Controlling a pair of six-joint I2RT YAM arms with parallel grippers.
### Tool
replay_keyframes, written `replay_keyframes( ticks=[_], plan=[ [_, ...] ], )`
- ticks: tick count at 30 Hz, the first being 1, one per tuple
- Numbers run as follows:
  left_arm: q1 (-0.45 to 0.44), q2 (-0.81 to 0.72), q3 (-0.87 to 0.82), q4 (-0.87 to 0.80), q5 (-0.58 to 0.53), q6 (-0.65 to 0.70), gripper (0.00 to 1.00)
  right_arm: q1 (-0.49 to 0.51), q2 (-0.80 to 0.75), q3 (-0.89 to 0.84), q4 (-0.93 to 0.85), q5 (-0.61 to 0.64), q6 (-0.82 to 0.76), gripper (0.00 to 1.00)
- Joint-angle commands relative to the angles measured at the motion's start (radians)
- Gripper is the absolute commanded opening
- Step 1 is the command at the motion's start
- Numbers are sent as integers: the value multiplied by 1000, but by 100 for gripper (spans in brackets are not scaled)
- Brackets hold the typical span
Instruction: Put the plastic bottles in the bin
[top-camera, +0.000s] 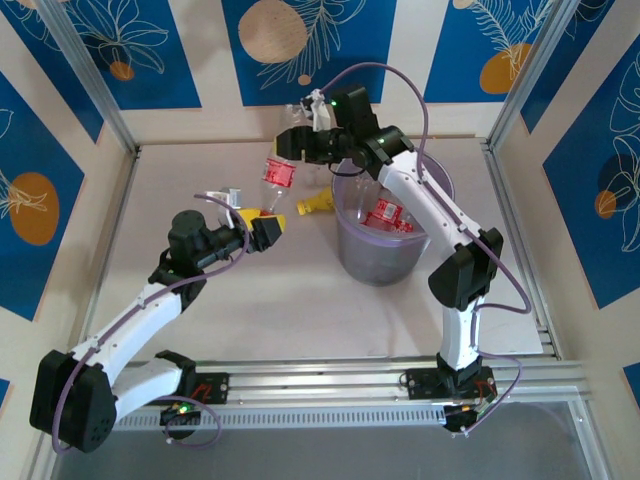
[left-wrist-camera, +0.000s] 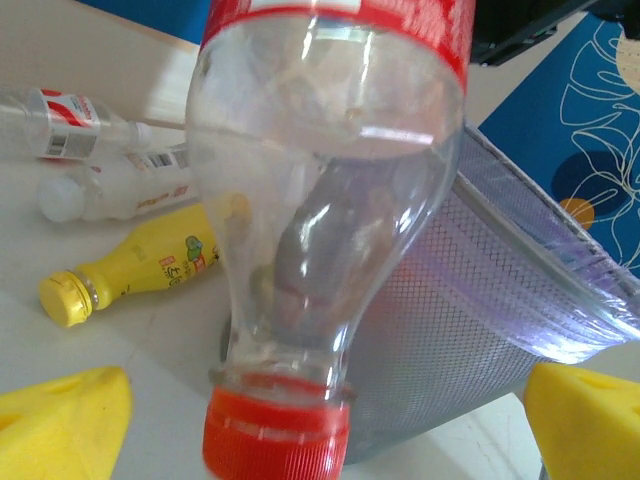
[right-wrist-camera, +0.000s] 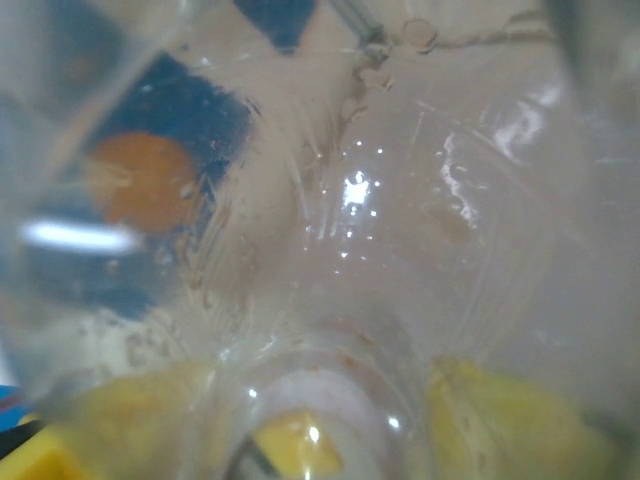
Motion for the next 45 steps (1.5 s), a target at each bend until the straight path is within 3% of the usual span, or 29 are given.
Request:
replay_keyframes(
  ticks=[1,14,20,26,36,45],
  plan=[
    [-6,-19,11,21,18,26,100,-18,-1,84,-18,12,-34,53],
    [-5,14,35,-57,-18,74,100,-194,-222,112,-218,103,-169,50],
    [-5,144,111,-159,-78,125,100,-329,-328,67,-384,111,-210,50],
    [-9,292,203,-223,-90,164,100,-422,-423,-83,-463,155,-259,50],
    [-29,426,266,-213,-100,171,100,-444,-478,-289,-498,262,-289,49],
    [-35,539,411,-343,-138,271,100,-412,-477,-448,-477,294,-255,49]
  ],
)
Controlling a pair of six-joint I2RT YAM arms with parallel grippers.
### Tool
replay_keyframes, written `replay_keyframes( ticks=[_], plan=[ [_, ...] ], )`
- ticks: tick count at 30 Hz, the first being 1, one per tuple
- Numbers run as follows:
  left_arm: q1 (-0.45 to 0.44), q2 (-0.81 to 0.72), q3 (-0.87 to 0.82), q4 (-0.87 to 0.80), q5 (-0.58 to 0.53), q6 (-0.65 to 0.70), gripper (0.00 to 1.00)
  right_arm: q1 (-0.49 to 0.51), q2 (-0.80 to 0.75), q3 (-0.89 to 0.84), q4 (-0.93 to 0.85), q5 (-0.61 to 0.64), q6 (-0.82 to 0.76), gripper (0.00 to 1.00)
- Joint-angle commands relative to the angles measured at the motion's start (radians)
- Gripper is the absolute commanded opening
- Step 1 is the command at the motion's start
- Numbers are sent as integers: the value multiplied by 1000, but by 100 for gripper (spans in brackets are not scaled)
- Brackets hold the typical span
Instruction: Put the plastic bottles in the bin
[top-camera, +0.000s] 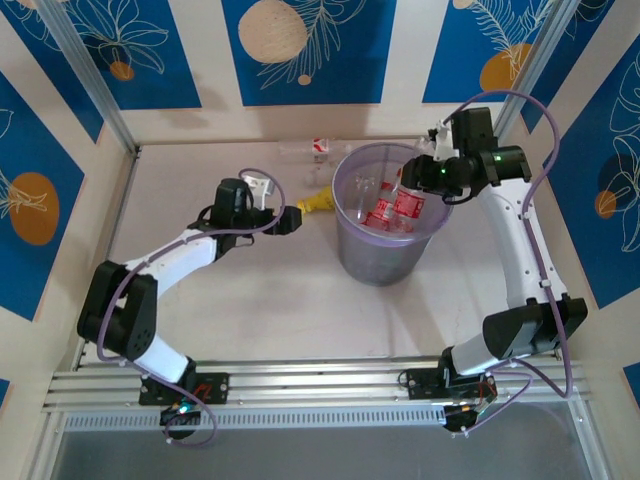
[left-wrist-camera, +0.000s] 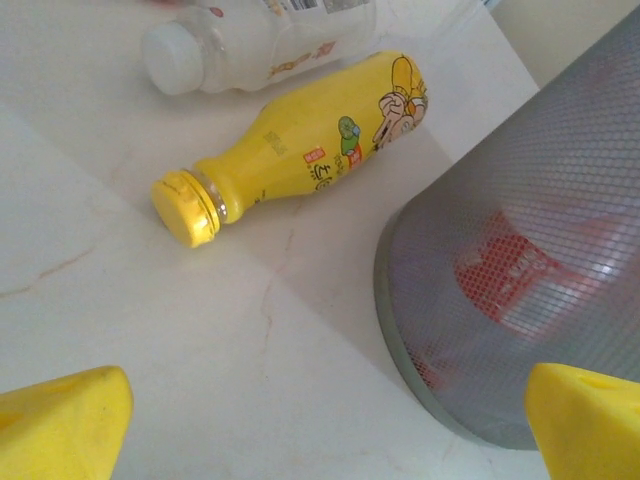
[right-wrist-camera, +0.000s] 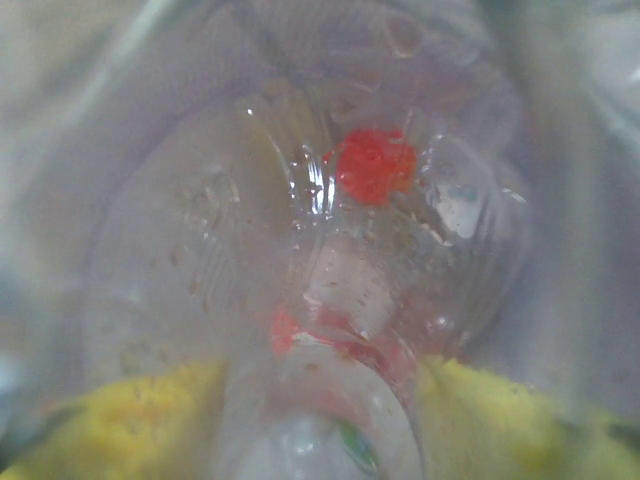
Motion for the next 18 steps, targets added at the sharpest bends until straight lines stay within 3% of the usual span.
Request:
replay_keyframes(
  ticks=[1,18],
  plan=[
    [-13,40,77,-60,-21,66,100,23,-19,-44,5,14,16,49],
    [-19,300,333,-168,-24,256,100,68,60,-221,78,41,86,50]
  ],
)
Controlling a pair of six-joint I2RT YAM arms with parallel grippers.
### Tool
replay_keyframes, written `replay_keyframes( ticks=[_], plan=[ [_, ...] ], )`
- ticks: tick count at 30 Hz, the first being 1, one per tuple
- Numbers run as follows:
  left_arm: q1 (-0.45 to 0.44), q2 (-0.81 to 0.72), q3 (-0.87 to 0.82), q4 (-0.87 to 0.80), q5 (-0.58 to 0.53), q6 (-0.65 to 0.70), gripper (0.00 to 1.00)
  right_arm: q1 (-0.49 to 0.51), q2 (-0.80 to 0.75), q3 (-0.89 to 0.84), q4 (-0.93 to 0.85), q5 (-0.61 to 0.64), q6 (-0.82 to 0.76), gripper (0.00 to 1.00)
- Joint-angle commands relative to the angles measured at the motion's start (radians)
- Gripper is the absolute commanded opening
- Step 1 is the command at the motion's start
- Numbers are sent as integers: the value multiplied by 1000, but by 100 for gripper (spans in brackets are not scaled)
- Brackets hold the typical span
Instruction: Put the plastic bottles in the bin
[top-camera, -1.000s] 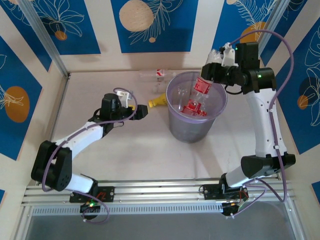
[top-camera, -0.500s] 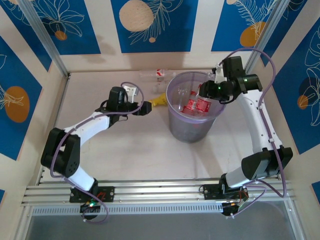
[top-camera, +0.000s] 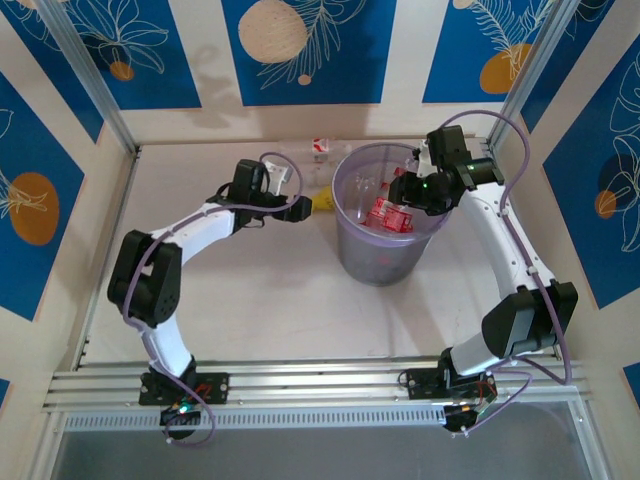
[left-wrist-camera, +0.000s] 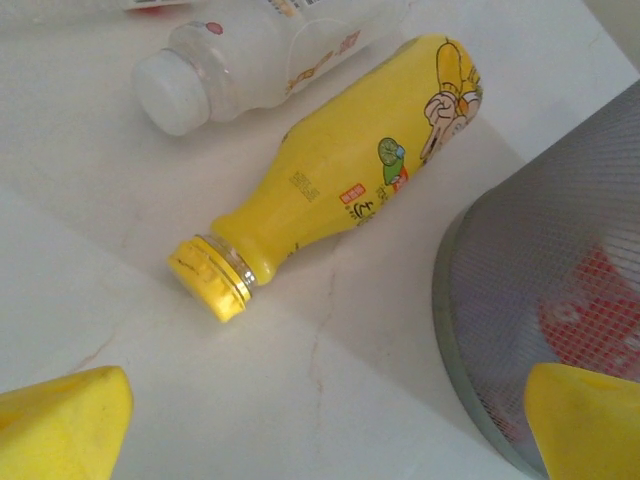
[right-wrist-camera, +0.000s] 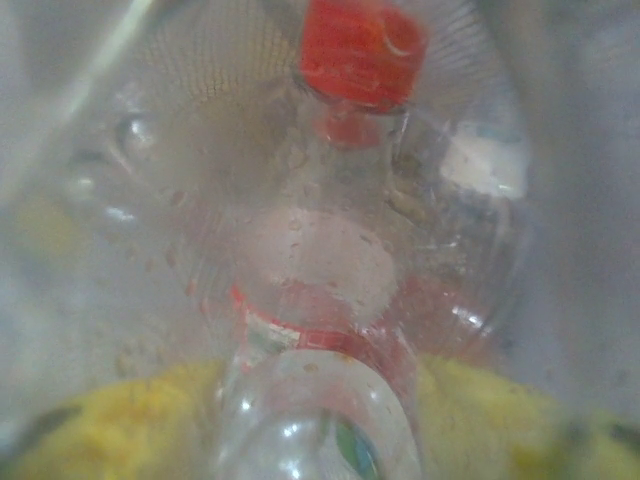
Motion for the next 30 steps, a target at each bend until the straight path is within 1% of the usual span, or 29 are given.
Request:
replay_keyframes(
  ticks=[1,3,5,7,12,15,22,30],
  plan=[
    [-11,76,72,-30,-5,93,100,10,48,-38,-43,9,14,50],
    [-11,127,111,-27,7,109,100,11,54,-29,-56,21,8,51],
    [-11,165,138,-15,32,110,100,19,33,-27,-49,36,2,55],
    [-11,196,166,-10,47,109,100,18,7,-19,-40,33,-1,59],
    [-11,259,242,-36,38,124,100,10,-13,34,-78,23,-7,73],
    [-12,291,276,-48,50,129,100,3,-29,50,-95,33,-10,78],
    [-20,349,342,-92,68,155,100,-8,-105,69,-101,37,0,79],
    [-41,419,436,-202,28,214,100,-26,-182,43,-50,-7,10,79]
  ],
)
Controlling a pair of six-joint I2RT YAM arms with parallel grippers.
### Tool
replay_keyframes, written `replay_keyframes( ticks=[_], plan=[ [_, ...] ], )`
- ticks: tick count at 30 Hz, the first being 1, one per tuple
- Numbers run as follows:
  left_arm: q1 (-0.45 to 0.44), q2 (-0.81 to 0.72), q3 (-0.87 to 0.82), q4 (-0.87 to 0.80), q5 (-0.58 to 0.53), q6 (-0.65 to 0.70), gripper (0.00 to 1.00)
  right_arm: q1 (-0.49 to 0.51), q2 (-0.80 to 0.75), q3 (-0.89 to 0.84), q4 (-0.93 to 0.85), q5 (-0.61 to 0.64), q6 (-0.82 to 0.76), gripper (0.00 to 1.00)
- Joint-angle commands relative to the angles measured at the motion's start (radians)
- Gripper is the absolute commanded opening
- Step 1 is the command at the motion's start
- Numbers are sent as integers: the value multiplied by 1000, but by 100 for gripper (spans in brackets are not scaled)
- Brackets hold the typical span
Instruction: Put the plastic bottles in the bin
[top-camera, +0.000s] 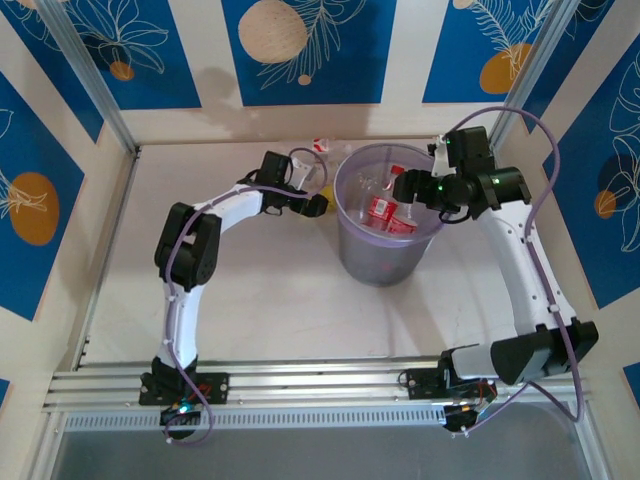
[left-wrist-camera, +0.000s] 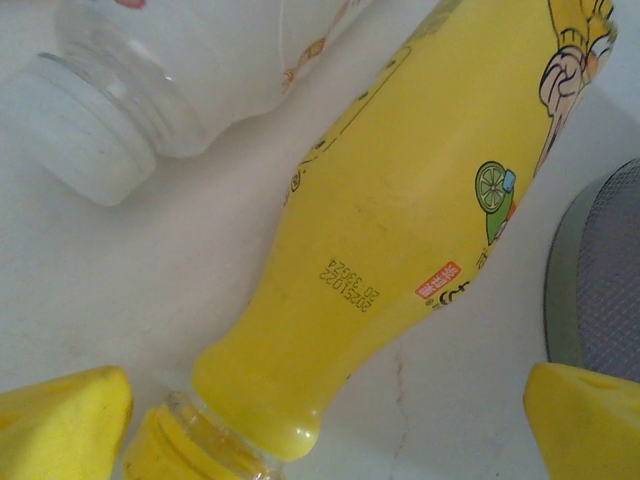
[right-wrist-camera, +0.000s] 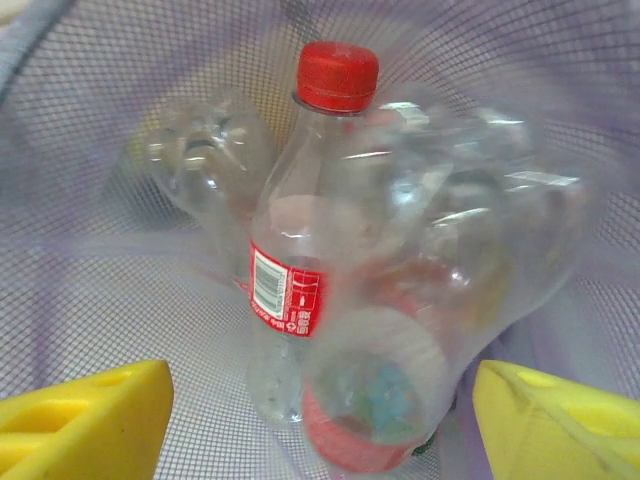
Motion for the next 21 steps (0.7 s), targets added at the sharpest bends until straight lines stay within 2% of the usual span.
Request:
replay_keyframes(
  ticks=[1,6,17,21],
  plan=[
    [-21,41,67,-90,-13,59,100,-10,-26,9,10,-33,11,78],
    [-38,63,91,-133,-32,89,96,-15,-42,0,22,-45,17,78],
    [-63,79,112,-205,-99,150,76,-22,-78,-18,72,-80,38,78],
    [-67,88,114,-218,-114,157,72,-26,-92,-23,78,-81,43,78]
  ],
)
